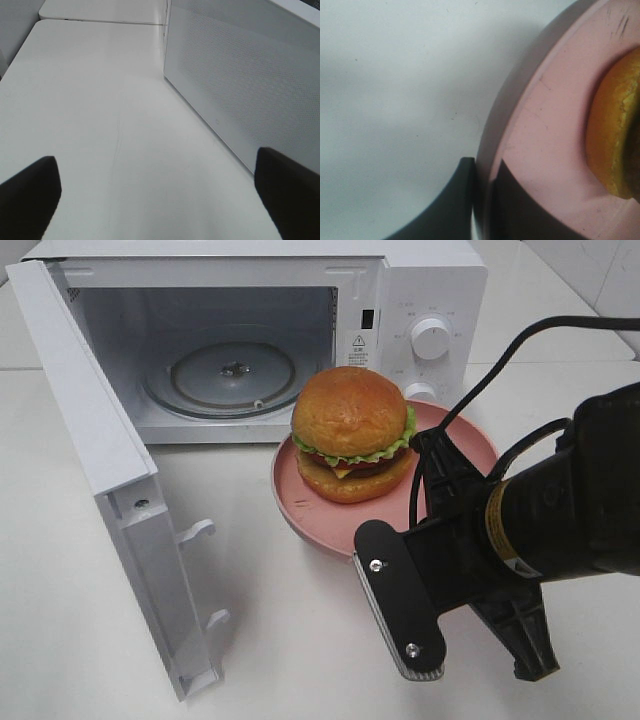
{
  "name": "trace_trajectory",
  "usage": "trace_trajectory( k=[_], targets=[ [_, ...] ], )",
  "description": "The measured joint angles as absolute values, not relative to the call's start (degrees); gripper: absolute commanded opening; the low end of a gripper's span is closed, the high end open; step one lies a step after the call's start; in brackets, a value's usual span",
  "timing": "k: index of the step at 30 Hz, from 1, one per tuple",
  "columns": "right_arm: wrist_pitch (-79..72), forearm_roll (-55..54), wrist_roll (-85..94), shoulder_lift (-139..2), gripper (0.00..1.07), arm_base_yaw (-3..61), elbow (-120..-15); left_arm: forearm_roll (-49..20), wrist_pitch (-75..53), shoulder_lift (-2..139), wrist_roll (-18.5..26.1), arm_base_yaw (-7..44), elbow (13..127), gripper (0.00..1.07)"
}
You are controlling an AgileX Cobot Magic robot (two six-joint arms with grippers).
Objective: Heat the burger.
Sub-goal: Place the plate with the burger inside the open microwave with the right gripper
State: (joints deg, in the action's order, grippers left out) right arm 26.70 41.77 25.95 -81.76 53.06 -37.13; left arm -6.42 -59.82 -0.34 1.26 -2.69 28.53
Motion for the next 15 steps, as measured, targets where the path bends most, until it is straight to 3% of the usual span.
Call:
trace_trajectory(
  k=[8,15],
  targets=[
    [19.77,37.18,38.16,-81.76,0.02,46.29,-37.13,-6.42,-59.82,-0.34,1.26,-2.69,28.53,1.03],
    [15.87,24.98,60.79,-81.76,0.02,40.16,-37.13,-6.42,-59.82,-0.34,1.26,-2.69,28.53,1.03]
  ],
)
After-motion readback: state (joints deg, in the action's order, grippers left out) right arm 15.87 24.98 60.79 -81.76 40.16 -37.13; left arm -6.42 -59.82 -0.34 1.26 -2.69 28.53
